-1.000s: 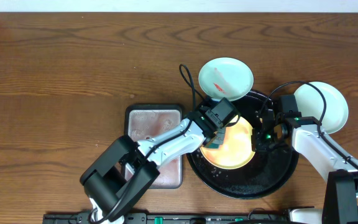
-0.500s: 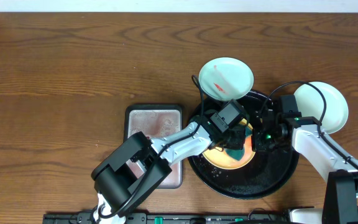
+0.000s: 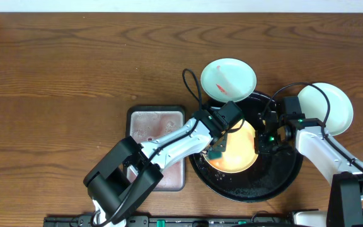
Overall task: Clean dirty plates on tray and stack at the side
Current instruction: 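Scrub the yellow plate with the sponge in the left gripper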
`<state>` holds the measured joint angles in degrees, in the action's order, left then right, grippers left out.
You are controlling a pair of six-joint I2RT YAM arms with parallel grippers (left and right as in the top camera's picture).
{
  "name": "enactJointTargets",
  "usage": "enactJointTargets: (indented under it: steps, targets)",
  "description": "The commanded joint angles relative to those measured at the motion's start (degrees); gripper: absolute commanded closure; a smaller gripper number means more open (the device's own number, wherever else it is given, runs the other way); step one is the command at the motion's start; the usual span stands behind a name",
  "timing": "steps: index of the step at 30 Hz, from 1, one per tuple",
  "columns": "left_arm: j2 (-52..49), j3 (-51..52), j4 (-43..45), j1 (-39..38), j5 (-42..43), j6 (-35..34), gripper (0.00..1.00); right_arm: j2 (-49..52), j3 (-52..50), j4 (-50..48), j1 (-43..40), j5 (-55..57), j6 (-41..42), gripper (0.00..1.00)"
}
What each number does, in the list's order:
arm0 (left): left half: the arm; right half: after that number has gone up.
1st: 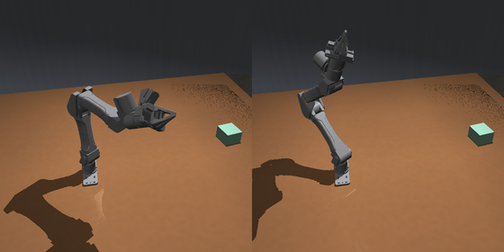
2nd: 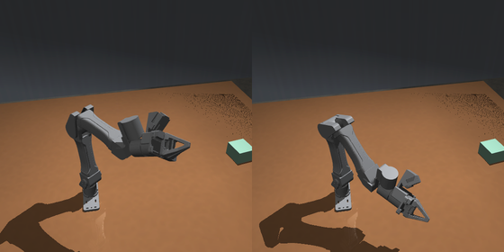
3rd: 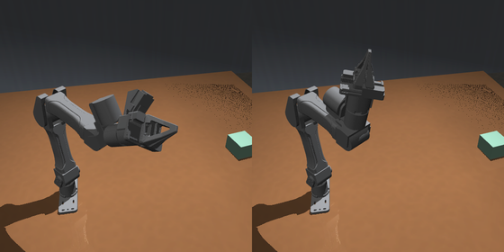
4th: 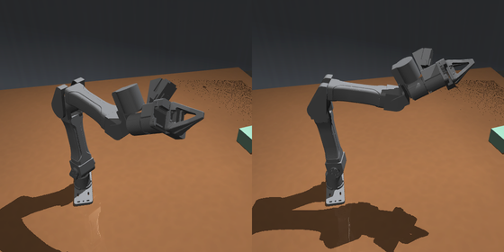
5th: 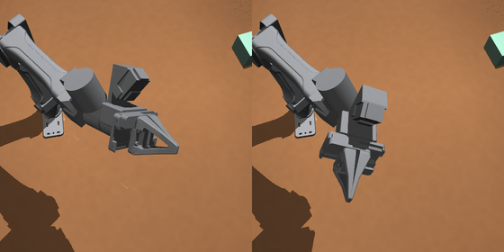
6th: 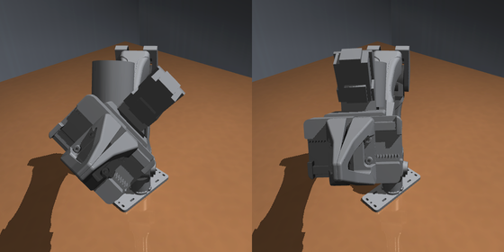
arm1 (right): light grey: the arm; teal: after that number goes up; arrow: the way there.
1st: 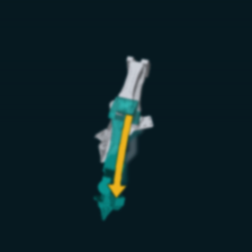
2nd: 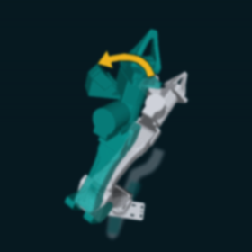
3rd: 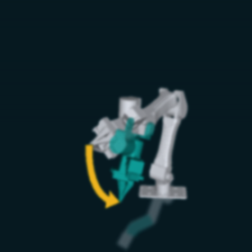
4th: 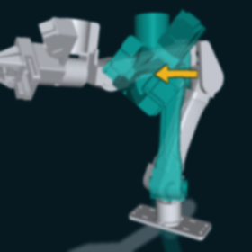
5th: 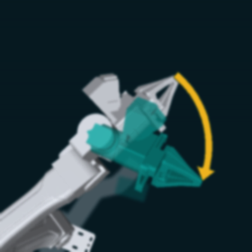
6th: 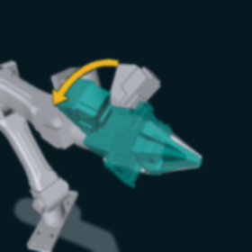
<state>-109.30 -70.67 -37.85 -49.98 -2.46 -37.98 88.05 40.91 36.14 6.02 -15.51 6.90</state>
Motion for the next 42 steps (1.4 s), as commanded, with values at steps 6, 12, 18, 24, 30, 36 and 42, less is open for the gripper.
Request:
enactJointTargets:
  steps: [6, 12, 18, 24, 30, 36, 42]
  targets:
    - [-3.0, 1.4, -1.4, 1.2, -22.7, -0.2, 0.93, 0.5, -1.1, 1.0, 0.3, 5.0, -1.8, 0.99]
    - [-3.0, 1.9, 9.8, 0.4, 9.5, -0.2, 0.93, 0.5, -1.1, 1.0, 0.3, 5.0, -1.8, 0.99]
    - [-3.1, 2.0, 18.2, -2.6, 19.4, -0.2, 0.93, 0.5, -1.1, 1.2, 0.3, 4.9, -1.8, 0.99]
    - [-3.8, 2.0, 19.0, -3.6, 19.3, -0.2, 0.93, 0.5, -1.1, 1.5, 0.3, 4.9, -1.8, 0.99]
    - [-4.2, 2.1, 13.6, -3.6, 6.0, 1.6, 0.93, 0.5, -1.1, 1.6, 0.3, 5.0, -1.9, 0.99]
    - [-4.1, 1.3, 3.6, -3.5, -15.9, 3.5, 0.93, 0.5, -1.1, 1.1, 0.3, 5.0, -1.8, 0.99]
    - [-2.0, -4.8, -5.2, -3.5, -19.6, 3.4, 0.93, 0.5, -1.1, 0.8, 0.3, 5.0, -1.8, 0.99]
